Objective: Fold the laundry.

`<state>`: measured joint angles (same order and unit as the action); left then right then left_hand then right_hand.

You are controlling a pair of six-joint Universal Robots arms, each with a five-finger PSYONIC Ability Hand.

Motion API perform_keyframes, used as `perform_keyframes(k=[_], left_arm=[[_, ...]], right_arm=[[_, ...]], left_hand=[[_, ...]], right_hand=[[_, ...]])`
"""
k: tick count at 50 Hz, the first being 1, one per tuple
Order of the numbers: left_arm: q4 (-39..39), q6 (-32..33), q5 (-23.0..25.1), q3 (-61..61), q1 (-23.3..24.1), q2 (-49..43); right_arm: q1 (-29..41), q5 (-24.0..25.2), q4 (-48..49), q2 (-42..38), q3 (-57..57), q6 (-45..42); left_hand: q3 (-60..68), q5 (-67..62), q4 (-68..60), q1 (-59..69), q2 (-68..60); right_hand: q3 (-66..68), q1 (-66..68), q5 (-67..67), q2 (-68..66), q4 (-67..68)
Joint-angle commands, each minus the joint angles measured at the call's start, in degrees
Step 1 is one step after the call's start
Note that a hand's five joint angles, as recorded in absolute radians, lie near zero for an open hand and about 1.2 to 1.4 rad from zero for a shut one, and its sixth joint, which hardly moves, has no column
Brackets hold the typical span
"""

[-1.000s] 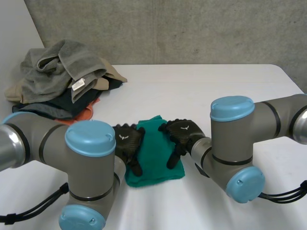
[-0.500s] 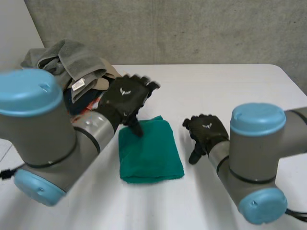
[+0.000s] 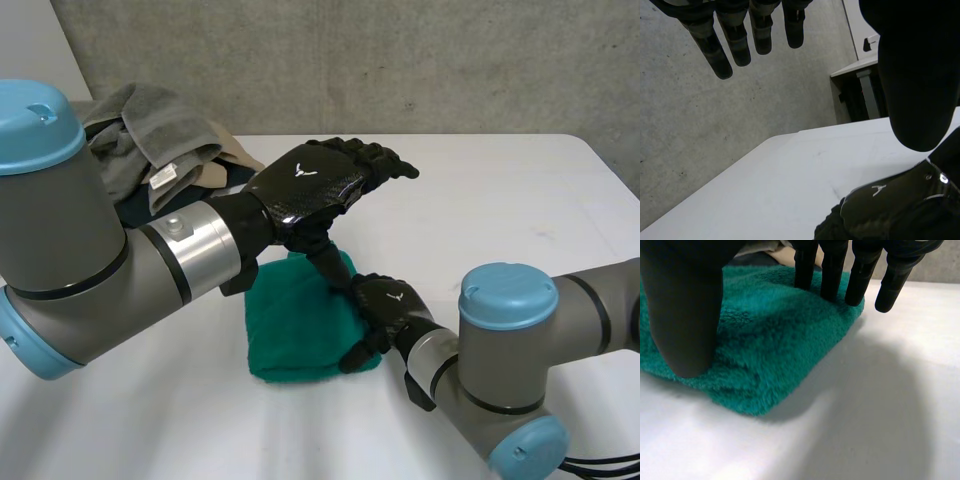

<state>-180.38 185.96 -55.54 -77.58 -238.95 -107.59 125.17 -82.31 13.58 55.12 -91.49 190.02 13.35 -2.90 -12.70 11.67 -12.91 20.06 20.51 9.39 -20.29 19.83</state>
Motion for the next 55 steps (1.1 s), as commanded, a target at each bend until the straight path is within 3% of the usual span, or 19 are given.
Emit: perform_keyframes(k=[1,3,9,16,25,29,32,37,47,48,49,50,55], left_arm=[[-0.06,0.11,-0.27,-0.03,0.07,-0.07],[-0.15,0.11,-0.27,-0.03,0.07,-0.07],[-0.24,0.11,-0.27,0.32,-0.28,0.10],[-0.24,-0.07,-0.36,1.46,-0.11,0.54],[-0.33,-1.91,-0.36,2.96,0.07,1.68],[-0.41,-2.62,-0.45,3.13,-0.02,1.95],[-0.41,-2.62,-0.45,3.13,0.15,2.04],[-0.33,-2.62,-0.54,3.22,0.33,1.86],[-0.33,-2.71,-0.89,3.92,0.68,1.33],[-0.41,-2.71,-0.89,4.10,0.86,1.33],[-0.41,-2.71,-0.97,4.27,1.03,1.25],[-0.41,-2.71,-0.98,4.45,1.12,1.25],[-0.41,-2.79,-0.98,4.89,1.65,1.16]], right_arm=[[0.16,-1.53,0.04,-3.44,2.37,-0.53],[0.07,-2.41,0.39,-3.70,2.64,-0.53],[-0.98,-9.96,3.65,-1.16,4.65,-0.18],[-11.25,-10.50,3.92,-1.94,11.76,-0.53],[-25.32,-11.64,1.63,-13.01,31.09,-3.51],[-30.77,-12.70,-1.62,-21.62,45.15,-4.83],[-35.86,-12.26,-9.94,-30.82,60.76,-5.36],[-40.08,-9.37,-18.05,-39.98,76.95,-6.76],[-44.22,-4.96,-17.80,-40.62,78.05,-7.82],[-44.40,-4.96,-17.80,-40.70,78.05,-7.91],[-44.49,-5.48,-17.80,-40.79,78.22,-8.52],[-44.58,-5.92,-17.80,-40.79,78.31,-9.22],[-45.10,-14.35,-15.52,-40.09,77.70,-18.35]], left_hand=[[-0.78,0.33,0.13,0.90,0.34],[-0.78,0.33,0.13,0.90,0.34],[-0.95,0.49,0.30,0.73,0.51],[-1.12,0.66,0.47,0.56,0.68],[-1.12,0.66,0.47,0.56,0.68],[-1.12,0.66,0.47,0.56,0.68],[-1.12,0.66,0.47,0.56,0.68],[-1.12,0.66,0.47,0.56,0.68],[-1.12,0.66,0.47,0.56,0.68],[-1.12,0.66,0.47,0.56,0.68],[-1.12,0.66,0.47,0.56,0.68],[-1.12,0.66,0.47,0.56,0.68],[-1.12,0.66,0.47,0.56,0.68]], right_hand=[[24.84,24.38,25.50,-24.60,25.06],[59.76,59.31,60.43,-59.53,59.99],[59.94,59.49,60.61,-59.71,60.17],[59.94,59.49,60.61,-59.71,60.17],[59.94,59.49,60.61,-59.71,60.17],[59.94,59.49,60.61,-59.71,60.17],[59.94,59.49,60.61,-59.71,60.17],[59.94,59.49,60.61,-59.71,60.17],[59.94,59.49,60.61,-59.71,60.17],[46.01,45.56,46.68,-45.78,46.24],[0.58,0.12,1.24,-0.34,0.80],[-10.06,-10.51,-9.39,10.29,-9.83],[-10.06,-10.51,-9.39,10.29,-9.83]])
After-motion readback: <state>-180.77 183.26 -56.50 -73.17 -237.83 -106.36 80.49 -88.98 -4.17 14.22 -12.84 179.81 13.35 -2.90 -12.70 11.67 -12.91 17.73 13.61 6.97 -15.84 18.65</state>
